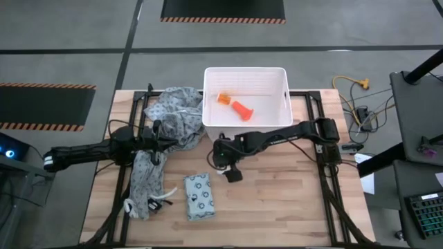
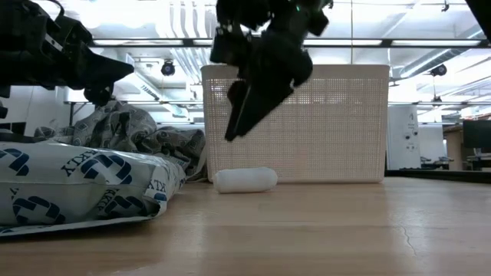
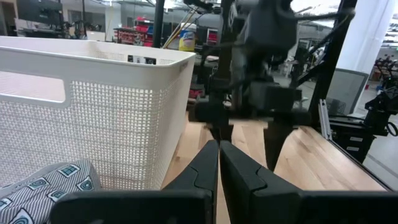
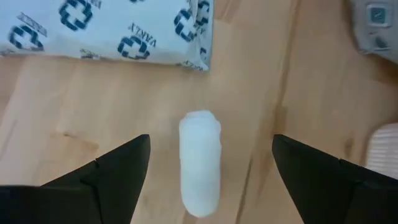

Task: Pick & place medical supplies in basket/bin
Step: Put the white bandage into the white bin

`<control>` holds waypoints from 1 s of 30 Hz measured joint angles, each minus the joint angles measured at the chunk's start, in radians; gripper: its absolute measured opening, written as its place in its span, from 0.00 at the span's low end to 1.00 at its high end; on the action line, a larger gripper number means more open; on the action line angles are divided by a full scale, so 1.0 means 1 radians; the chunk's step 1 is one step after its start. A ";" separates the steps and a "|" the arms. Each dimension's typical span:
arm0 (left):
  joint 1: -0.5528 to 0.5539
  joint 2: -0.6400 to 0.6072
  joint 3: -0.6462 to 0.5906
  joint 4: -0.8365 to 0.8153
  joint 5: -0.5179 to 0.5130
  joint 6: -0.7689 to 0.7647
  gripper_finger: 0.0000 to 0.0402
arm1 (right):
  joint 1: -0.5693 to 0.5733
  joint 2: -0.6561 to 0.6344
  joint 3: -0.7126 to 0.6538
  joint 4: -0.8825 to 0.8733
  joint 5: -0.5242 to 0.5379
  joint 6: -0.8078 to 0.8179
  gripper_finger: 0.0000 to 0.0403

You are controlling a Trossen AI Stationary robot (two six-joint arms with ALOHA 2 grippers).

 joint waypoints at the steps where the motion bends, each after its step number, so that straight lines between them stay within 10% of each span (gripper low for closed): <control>1: 0.000 0.000 0.000 0.000 0.000 0.000 0.00 | 0.000 0.000 -0.023 0.029 0.000 0.000 0.82; 30: 0.000 0.000 0.000 0.000 0.000 0.000 0.00 | 0.002 0.000 -0.278 0.272 0.031 0.068 0.81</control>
